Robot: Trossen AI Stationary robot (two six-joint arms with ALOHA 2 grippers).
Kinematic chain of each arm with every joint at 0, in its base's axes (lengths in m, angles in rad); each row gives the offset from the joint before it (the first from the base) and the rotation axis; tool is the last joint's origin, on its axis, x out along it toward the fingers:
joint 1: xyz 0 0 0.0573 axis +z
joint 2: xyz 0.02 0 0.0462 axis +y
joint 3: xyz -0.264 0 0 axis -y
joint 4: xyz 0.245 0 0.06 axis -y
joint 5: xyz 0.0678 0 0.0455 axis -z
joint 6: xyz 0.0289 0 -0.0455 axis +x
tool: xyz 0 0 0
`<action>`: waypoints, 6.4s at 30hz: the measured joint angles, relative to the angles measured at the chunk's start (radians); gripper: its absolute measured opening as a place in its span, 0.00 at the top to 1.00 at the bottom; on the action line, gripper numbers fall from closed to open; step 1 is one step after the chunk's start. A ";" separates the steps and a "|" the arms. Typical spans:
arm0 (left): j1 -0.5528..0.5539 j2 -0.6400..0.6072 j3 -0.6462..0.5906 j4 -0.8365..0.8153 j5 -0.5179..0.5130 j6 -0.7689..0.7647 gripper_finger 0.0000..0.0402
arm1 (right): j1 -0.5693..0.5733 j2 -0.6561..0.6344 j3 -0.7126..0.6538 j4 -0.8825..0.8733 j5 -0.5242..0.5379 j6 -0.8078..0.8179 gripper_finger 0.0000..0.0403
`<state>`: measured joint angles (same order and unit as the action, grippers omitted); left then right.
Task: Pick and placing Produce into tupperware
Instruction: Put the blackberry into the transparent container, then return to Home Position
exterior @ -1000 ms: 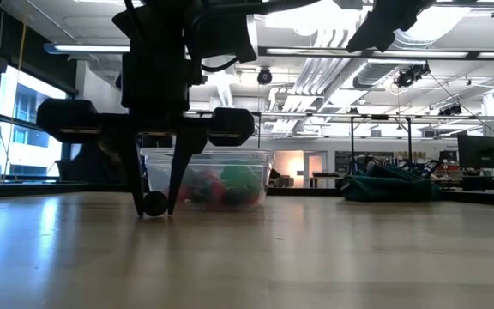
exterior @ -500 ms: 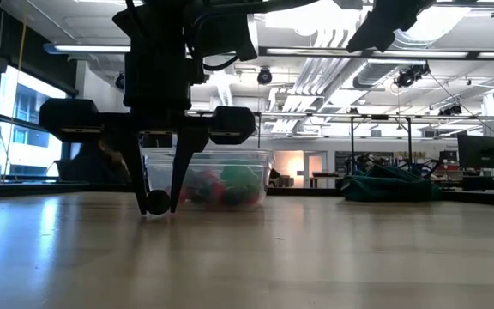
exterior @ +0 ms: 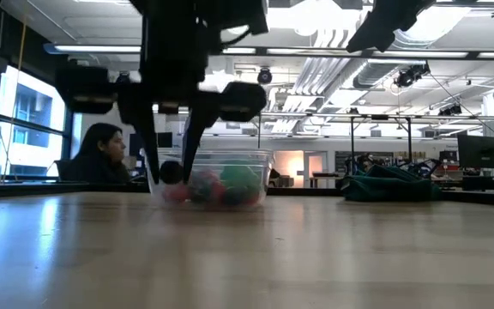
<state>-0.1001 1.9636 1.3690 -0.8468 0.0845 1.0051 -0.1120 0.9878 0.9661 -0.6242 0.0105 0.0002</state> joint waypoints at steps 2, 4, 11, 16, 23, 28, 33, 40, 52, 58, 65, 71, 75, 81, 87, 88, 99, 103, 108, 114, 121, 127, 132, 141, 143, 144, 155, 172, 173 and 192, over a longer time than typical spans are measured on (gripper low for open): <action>0.000 0.000 0.033 -0.033 0.000 -0.008 0.75 | 0.000 0.000 0.000 0.000 0.000 0.000 0.83; 0.000 0.000 0.071 -0.070 0.000 -0.016 0.75 | 0.000 0.000 0.000 0.000 0.000 0.000 0.83; 0.002 0.000 0.229 -0.231 -0.009 -0.018 0.75 | 0.000 0.000 0.000 0.000 0.000 0.000 0.83; 0.014 0.000 0.352 -0.343 -0.042 -0.013 0.75 | 0.000 0.000 0.000 0.000 0.000 0.000 0.83; 0.107 -0.001 0.470 -0.446 -0.045 -0.004 0.75 | 0.000 0.000 0.000 0.000 0.000 0.000 0.83; 0.220 -0.002 0.487 -0.451 -0.014 0.028 0.75 | 0.000 0.000 0.000 0.000 0.000 0.000 0.83; 0.340 -0.001 0.436 -0.363 0.108 0.043 0.75 | 0.000 0.000 0.000 0.000 0.000 0.000 0.83; 0.421 -0.001 0.305 -0.233 0.245 0.049 0.75 | 0.000 0.000 0.000 0.000 0.000 0.000 0.83; 0.421 -0.001 0.125 -0.113 0.237 0.046 0.75 | 0.000 0.000 0.000 0.000 0.000 0.000 0.83; 0.421 -0.001 0.124 -0.110 0.215 0.045 0.75 | 0.000 0.000 0.000 0.000 0.000 0.000 0.83; 0.421 -0.001 0.124 -0.095 0.203 0.046 0.75 | 0.000 0.000 0.000 0.000 0.000 0.000 0.83; 0.420 -0.001 0.124 -0.091 0.177 0.045 0.75 | 0.000 0.000 0.000 0.000 0.000 0.000 0.83; 0.420 -0.001 0.124 -0.090 0.164 0.045 0.75 | 0.000 0.000 0.000 0.000 0.000 0.000 0.83; 0.414 -0.001 0.124 -0.090 0.147 0.033 0.63 | 0.000 0.000 0.000 0.000 0.000 0.000 0.83; 0.412 -0.001 0.125 -0.088 0.142 -0.028 0.46 | 0.000 0.000 0.000 0.000 0.000 0.000 0.83; 0.412 -0.001 0.125 -0.089 0.143 -0.038 0.44 | 0.000 0.000 0.000 0.000 0.000 0.000 0.83; 0.414 -0.014 0.218 -0.233 0.196 -0.093 0.43 | 0.000 0.000 0.000 0.000 0.000 0.000 0.83; 0.415 -0.084 0.229 -0.250 0.247 -0.095 0.49 | 0.000 0.000 0.000 0.000 0.000 0.000 0.83; 0.415 -0.223 0.229 -0.251 0.269 -0.133 0.59 | 0.000 0.000 0.000 0.000 0.000 0.000 0.83; 0.415 -0.398 0.172 -0.112 0.280 -0.191 0.69 | 0.000 0.000 0.000 0.000 0.000 0.000 0.83; 0.415 -0.642 0.052 0.076 0.235 -0.209 0.77 | 0.000 0.000 0.000 0.000 0.000 0.000 0.83; 0.415 -0.905 -0.125 0.248 0.081 -0.281 0.82 | 0.000 0.000 0.000 0.001 0.000 0.000 0.83; 0.414 -1.112 -0.271 0.308 0.098 -0.363 0.84 | 0.000 0.000 0.000 0.000 0.000 0.000 0.83; 0.414 -1.442 -0.526 0.460 0.101 -0.474 0.84 | 0.000 0.000 0.000 0.000 0.000 0.000 0.83; 0.414 -1.509 -0.576 0.490 0.099 -0.494 0.84 | 0.000 0.000 0.000 0.000 0.000 0.000 0.83; 0.414 -1.541 -0.599 0.505 0.098 -0.502 0.85 | 0.000 0.000 0.000 0.000 0.000 0.000 0.83; 0.414 -1.807 -0.771 0.509 0.082 -0.569 0.85 | 0.000 0.000 0.000 0.000 0.000 0.000 0.83; 0.414 -1.940 -1.067 0.887 0.106 -0.644 0.85 | 0.000 0.000 0.000 0.000 0.000 0.000 0.83; 0.414 -1.941 -1.092 0.941 0.110 -0.645 0.85 | 0.000 0.000 0.000 0.000 0.000 0.000 0.83; 0.414 -1.939 -1.359 1.113 0.090 -0.655 0.85 | -0.001 0.000 0.000 0.034 0.037 0.000 0.83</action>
<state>0.3138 0.0242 0.0098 0.2661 0.1742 0.3498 -0.1127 0.9874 0.9661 -0.5900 0.0477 0.0006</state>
